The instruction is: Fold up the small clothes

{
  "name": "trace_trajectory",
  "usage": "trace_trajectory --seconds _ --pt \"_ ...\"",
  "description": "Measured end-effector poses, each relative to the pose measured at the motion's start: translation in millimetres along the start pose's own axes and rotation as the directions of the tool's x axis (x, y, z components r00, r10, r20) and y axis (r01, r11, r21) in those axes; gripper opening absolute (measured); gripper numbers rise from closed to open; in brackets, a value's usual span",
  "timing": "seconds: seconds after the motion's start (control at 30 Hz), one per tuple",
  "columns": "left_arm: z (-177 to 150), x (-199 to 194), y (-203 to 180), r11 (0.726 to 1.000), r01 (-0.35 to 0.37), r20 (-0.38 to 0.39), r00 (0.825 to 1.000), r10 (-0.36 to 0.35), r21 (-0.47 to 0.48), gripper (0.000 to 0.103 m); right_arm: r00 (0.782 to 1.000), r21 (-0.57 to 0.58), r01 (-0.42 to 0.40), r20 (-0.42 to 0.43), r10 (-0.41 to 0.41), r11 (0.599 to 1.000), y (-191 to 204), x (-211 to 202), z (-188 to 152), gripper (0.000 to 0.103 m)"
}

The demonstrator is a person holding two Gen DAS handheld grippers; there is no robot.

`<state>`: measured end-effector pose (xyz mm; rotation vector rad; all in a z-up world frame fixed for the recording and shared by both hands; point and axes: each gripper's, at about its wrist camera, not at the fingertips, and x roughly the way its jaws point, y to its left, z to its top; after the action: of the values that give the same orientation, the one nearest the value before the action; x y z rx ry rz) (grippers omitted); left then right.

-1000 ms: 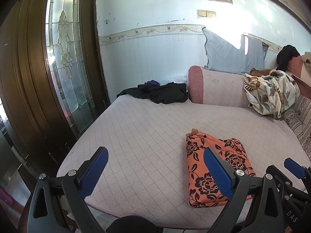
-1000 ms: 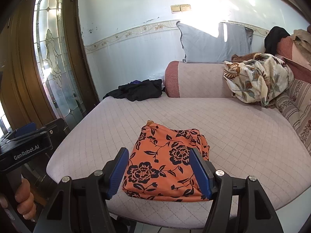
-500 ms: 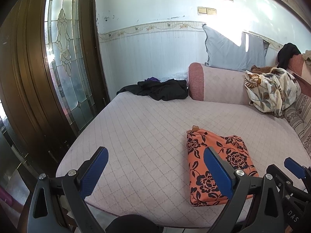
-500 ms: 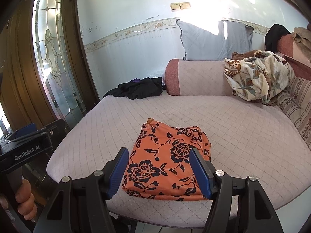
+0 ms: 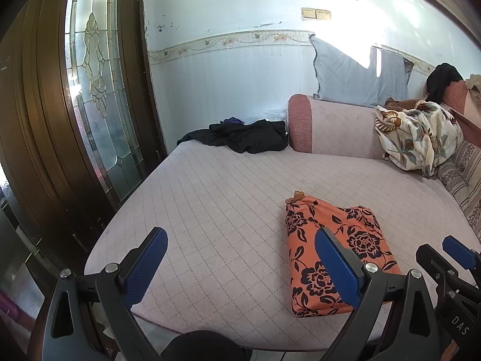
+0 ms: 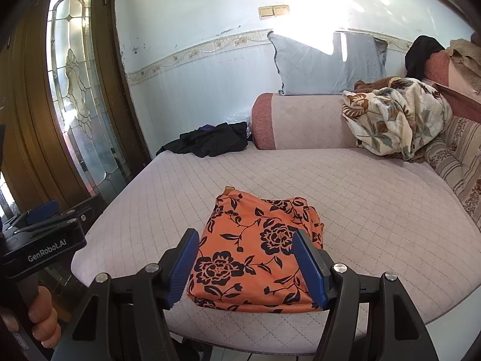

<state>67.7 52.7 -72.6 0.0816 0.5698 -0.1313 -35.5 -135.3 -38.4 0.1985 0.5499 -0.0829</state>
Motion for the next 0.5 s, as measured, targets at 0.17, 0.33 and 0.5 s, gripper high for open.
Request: trace_trajectory --seconds 0.17,0.33,0.5 --pt "-0.4 -1.9 1.1 1.0 0.0 0.0 1.0 0.0 -0.004 0.098 1.0 0.004 0.008 0.01 -0.008 1.0 0.1 -3.5 1.6 0.069" --pt "-1.3 -2.3 1.4 1.0 -0.002 0.001 1.0 0.002 -0.002 0.098 1.0 0.003 0.008 0.012 -0.008 1.0 0.5 -4.1 1.8 0.069" --pt "-2.1 -1.7 2.4 1.0 -0.001 0.001 1.0 0.001 -0.002 0.098 1.0 0.002 0.011 0.01 -0.011 1.0 2.1 -3.4 0.9 0.069"
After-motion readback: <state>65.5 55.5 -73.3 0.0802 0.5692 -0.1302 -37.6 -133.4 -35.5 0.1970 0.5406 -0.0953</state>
